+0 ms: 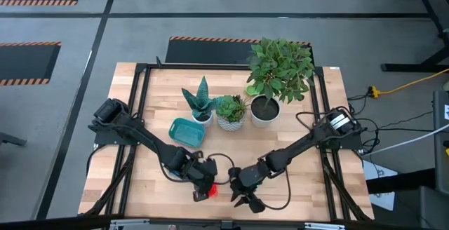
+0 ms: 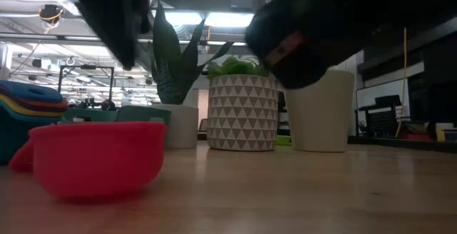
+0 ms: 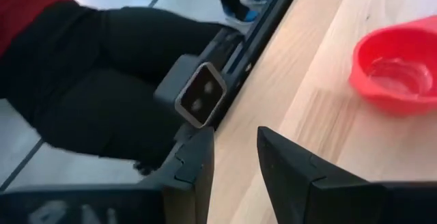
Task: Nest measuring cups in basket
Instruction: Stack the red measuring cup into the blue measuring cup
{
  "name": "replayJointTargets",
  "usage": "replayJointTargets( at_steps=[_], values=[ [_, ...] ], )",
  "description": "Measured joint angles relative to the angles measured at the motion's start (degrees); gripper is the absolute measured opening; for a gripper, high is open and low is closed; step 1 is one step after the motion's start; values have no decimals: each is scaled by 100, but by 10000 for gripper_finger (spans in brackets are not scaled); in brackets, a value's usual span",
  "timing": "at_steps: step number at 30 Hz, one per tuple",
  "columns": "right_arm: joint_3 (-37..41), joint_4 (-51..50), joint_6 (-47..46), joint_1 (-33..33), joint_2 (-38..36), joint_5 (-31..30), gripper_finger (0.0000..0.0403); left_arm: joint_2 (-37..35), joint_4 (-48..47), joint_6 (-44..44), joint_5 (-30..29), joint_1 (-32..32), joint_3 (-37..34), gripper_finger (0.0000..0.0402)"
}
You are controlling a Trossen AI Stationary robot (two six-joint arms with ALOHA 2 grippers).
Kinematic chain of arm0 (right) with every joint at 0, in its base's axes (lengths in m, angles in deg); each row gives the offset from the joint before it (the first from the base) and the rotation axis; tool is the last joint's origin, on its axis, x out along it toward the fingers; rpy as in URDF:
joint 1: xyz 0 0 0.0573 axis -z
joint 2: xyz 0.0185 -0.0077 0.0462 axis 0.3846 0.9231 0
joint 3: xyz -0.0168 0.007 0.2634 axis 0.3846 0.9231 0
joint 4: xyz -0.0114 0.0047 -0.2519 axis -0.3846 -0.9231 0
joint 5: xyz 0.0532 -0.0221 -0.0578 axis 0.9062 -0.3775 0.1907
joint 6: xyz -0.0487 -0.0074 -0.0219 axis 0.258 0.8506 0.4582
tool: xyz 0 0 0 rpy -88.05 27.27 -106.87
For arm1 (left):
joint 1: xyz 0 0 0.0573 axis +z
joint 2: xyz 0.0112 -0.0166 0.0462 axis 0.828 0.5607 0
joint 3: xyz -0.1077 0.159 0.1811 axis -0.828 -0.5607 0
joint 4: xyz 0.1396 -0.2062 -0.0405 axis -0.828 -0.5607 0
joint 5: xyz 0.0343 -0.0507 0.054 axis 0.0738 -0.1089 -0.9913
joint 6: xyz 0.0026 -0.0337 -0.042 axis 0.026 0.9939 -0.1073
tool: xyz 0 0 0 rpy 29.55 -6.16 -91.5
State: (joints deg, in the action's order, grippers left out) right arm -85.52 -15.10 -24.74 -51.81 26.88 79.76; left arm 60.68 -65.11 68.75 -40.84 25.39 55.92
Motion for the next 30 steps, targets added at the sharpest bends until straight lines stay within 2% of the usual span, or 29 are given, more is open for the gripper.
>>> replayJointTargets(
  at_steps=[5, 9, 18, 26, 30],
  values=[
    [0, -732, -38, -150, -339, -287, 117, 278, 460, -943, -11, 13, 2, 119],
    [0, -930, -36, -259, -433, -584, 117, 435, 478, -1262, -176, 22, 2, 119],
    [0, -1054, -38, -302, -433, -603, 117, 616, 511, -1416, -299, 31, 7, 119],
    [0, -1110, -38, -302, -431, -606, 117, 1159, 572, -1388, -94, 28, 0, 119],
    [0, -1127, -38, -299, -431, -610, 117, 1183, 580, -1377, -125, 35, 4, 117]
  ],
)
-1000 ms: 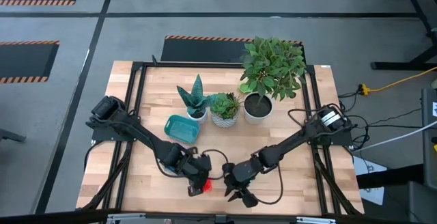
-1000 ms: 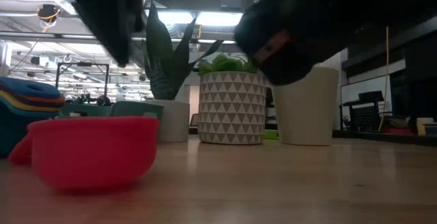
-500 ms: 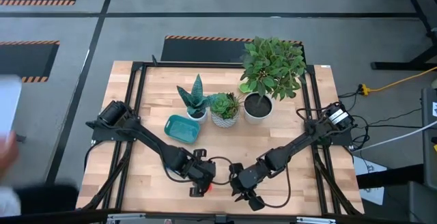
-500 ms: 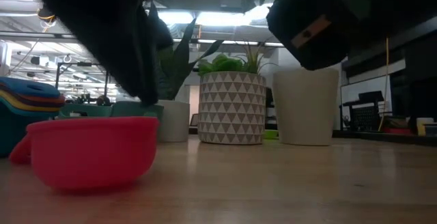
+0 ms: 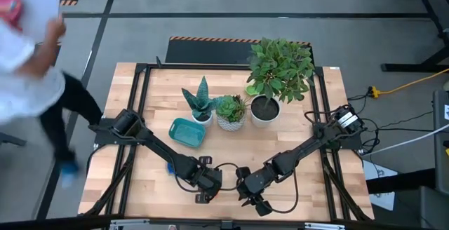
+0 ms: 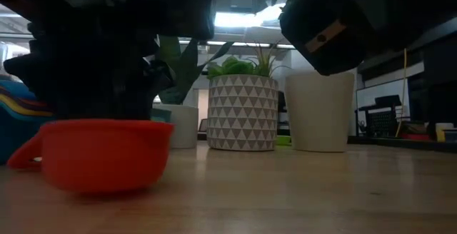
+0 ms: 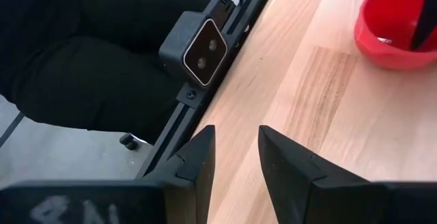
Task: Nest measuring cups in basket
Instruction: Stack the red measuring cup into the blue measuring cup
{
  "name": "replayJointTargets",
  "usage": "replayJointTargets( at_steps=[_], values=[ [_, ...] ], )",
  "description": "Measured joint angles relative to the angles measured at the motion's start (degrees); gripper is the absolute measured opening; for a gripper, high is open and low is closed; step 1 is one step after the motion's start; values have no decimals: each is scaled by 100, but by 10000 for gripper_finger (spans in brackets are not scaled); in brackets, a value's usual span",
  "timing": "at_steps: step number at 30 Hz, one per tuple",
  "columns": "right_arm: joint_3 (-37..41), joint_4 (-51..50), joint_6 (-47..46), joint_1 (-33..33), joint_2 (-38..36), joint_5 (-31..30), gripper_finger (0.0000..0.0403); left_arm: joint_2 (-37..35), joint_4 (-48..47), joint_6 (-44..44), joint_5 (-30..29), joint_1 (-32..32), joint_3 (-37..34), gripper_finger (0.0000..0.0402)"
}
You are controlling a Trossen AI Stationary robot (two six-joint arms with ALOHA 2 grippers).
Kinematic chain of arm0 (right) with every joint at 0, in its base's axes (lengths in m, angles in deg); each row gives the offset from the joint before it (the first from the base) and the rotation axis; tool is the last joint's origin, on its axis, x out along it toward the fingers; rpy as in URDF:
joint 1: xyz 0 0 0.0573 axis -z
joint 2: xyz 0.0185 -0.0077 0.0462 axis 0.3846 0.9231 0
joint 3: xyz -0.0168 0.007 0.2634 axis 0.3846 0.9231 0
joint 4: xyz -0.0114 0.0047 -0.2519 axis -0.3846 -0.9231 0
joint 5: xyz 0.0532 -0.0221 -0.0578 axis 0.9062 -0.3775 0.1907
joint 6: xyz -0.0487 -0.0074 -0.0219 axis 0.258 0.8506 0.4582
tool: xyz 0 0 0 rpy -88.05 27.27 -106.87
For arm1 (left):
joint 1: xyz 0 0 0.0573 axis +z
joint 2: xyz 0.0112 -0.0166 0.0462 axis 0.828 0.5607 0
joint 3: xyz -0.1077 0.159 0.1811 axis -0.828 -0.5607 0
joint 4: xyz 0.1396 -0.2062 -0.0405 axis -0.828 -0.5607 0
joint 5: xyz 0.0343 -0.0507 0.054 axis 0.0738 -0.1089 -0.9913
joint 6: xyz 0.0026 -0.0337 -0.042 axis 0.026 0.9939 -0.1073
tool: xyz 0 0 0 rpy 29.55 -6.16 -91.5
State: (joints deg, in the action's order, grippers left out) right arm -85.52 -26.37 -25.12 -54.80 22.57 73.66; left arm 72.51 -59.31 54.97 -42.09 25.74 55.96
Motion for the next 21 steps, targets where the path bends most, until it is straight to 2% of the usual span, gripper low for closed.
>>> replayJointTargets(
  at_steps=[4, 12, 21],
  values=[
    [0, 5, 0, 0, 0, -4, 117, -27, -7, 160, -240, 0, -2, 94],
    [0, -85, 15, 2, 2, -287, 117, -50, 239, 936, -283, 2, 0, 14],
    [0, -690, 182, 2, 2, -279, 117, -269, 631, 1816, -243, 4, 49, 11]
  ],
)
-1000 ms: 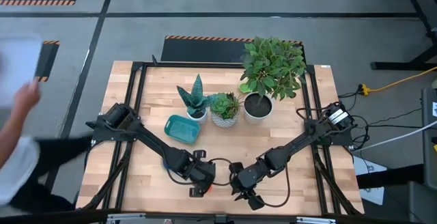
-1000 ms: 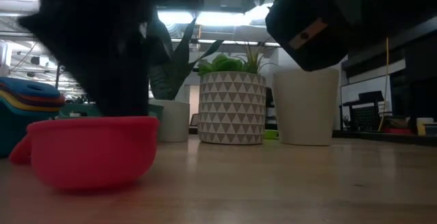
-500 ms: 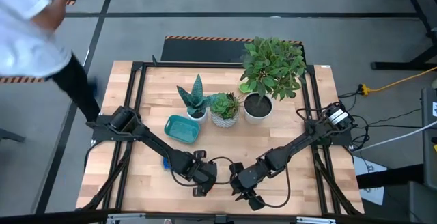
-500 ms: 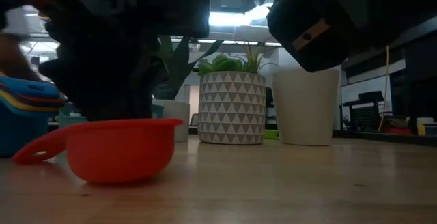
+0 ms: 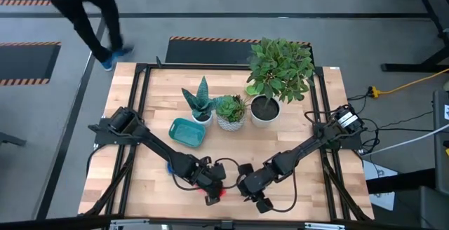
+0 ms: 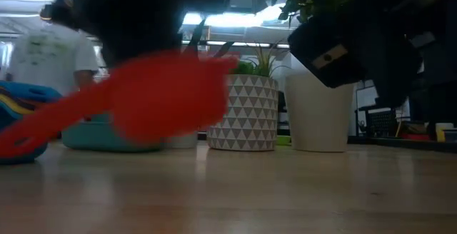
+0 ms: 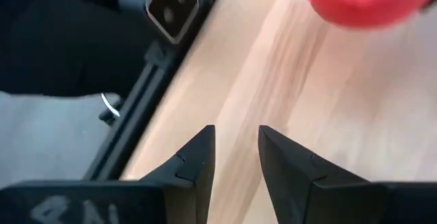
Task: Nest measuring cups in basket
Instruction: Stack the red measuring cup into the blue measuring cup
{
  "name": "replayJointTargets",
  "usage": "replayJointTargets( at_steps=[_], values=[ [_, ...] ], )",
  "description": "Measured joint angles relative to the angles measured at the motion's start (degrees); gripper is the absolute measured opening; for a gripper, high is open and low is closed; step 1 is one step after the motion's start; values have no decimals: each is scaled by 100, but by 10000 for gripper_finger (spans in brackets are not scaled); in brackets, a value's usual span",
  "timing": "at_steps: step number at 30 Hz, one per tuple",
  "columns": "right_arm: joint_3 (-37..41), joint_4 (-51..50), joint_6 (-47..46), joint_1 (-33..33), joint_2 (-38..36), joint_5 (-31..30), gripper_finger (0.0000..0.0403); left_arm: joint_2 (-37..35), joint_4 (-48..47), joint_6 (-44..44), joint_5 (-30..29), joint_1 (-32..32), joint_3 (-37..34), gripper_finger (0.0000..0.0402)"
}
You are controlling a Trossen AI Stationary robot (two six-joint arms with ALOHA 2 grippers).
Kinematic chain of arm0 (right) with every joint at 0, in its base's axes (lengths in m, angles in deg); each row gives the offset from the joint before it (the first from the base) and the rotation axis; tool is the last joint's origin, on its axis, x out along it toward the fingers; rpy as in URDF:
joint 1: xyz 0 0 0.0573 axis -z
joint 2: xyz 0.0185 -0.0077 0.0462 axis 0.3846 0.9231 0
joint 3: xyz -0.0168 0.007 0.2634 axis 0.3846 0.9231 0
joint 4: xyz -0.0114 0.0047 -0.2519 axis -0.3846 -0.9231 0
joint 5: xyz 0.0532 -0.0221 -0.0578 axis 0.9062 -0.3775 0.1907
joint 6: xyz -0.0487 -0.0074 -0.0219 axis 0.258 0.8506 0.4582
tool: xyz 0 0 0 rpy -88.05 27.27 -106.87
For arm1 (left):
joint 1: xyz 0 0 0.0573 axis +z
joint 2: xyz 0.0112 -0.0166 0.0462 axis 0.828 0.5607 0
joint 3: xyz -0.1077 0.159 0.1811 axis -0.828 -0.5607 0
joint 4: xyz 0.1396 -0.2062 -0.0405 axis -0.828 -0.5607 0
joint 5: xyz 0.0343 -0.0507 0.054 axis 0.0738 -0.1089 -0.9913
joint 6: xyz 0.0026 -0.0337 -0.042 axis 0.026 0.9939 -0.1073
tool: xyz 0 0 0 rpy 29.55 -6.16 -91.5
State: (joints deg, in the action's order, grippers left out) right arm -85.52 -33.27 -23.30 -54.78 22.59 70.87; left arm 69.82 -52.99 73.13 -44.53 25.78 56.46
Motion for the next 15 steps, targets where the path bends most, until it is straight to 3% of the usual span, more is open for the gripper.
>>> replayJointTargets(
  at_steps=[9, 15],
  values=[
    [-5, -563, 1084, 46, -135, -112, 117, -777, -342, 1606, -162, -234, 235, 8],
    [-7, -369, 2276, 291, -197, -131, 117, -1399, -1684, 3302, -649, -612, 231, 8]
  ],
)
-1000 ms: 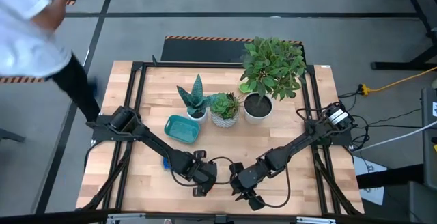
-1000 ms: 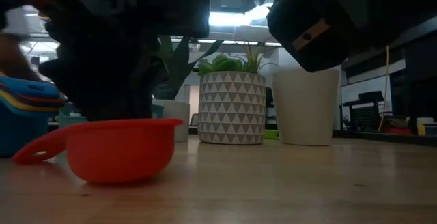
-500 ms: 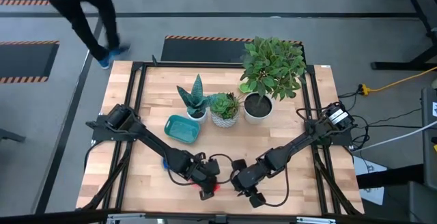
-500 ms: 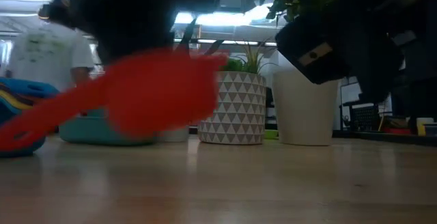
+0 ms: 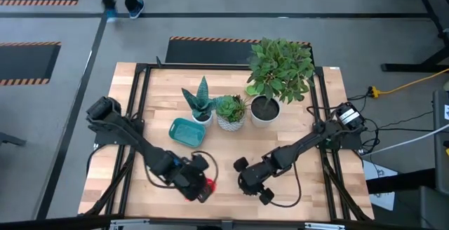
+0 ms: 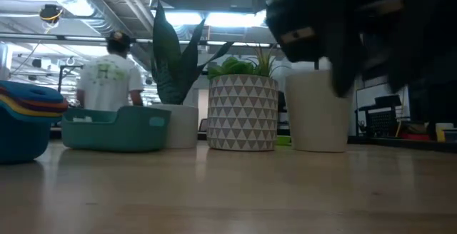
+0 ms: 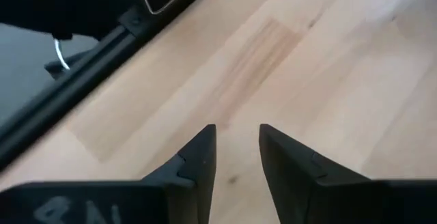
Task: Nest measuring cups in basket
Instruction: Stack the red measuring cup into the blue measuring cup
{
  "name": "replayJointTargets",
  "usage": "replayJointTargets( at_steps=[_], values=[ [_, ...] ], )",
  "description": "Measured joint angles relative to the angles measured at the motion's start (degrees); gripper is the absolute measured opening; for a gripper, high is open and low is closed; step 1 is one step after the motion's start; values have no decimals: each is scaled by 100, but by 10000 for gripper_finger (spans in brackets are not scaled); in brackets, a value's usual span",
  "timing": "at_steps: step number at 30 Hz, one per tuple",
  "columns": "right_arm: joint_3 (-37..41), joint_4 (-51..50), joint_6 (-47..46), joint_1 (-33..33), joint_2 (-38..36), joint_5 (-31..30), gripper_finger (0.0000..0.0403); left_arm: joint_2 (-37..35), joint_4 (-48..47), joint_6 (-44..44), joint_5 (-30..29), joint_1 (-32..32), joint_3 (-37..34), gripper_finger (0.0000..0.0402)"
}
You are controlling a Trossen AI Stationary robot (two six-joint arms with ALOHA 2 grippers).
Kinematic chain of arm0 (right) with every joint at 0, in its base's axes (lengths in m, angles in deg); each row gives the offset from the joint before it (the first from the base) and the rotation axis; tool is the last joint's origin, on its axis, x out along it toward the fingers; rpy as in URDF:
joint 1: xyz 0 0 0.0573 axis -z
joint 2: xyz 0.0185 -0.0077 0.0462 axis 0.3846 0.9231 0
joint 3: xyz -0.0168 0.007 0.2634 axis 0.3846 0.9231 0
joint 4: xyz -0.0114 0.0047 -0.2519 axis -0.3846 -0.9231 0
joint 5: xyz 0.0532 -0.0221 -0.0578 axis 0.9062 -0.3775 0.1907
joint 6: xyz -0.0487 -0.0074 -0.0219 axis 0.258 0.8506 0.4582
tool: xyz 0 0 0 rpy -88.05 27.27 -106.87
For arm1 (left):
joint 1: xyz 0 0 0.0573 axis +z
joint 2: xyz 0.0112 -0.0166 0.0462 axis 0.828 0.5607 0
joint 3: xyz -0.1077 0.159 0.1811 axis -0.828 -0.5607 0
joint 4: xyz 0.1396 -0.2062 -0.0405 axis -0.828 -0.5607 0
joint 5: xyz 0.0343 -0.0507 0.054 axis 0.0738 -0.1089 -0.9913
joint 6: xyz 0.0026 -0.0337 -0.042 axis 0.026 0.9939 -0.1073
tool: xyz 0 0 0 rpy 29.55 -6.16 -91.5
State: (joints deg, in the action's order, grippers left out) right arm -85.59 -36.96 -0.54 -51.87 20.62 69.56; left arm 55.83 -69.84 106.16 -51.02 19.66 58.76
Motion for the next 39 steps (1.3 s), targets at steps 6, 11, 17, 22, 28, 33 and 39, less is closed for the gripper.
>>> replayJointTargets(
  at_steps=[6, 11, 17, 22, 28, 33, 39],
  values=[
    [5, 234, 420, 373, 0, -159, 117, -351, -2061, 1704, -224, -381, 2, 8],
    [5, 363, 418, 648, 0, -652, 117, -368, -3351, 2739, -87, -623, -2, 8],
    [5, 584, 419, 865, 0, -691, 117, -319, -3601, 3188, 12, -706, -184, 8],
    [5, 683, 434, 947, 0, -688, 117, -268, -3573, 3290, 14, -704, -382, 9],
    [5, 708, 562, 959, 0, -685, 117, -268, -3519, 3306, 25, -623, -664, 11],
    [5, 718, 565, 959, 0, -680, 117, -268, -3506, 3291, 28, -525, -769, 21],
    [5, 729, 565, 959, 0, -680, 117, -268, -3505, 3282, 29, -463, -778, 41]
  ],
)
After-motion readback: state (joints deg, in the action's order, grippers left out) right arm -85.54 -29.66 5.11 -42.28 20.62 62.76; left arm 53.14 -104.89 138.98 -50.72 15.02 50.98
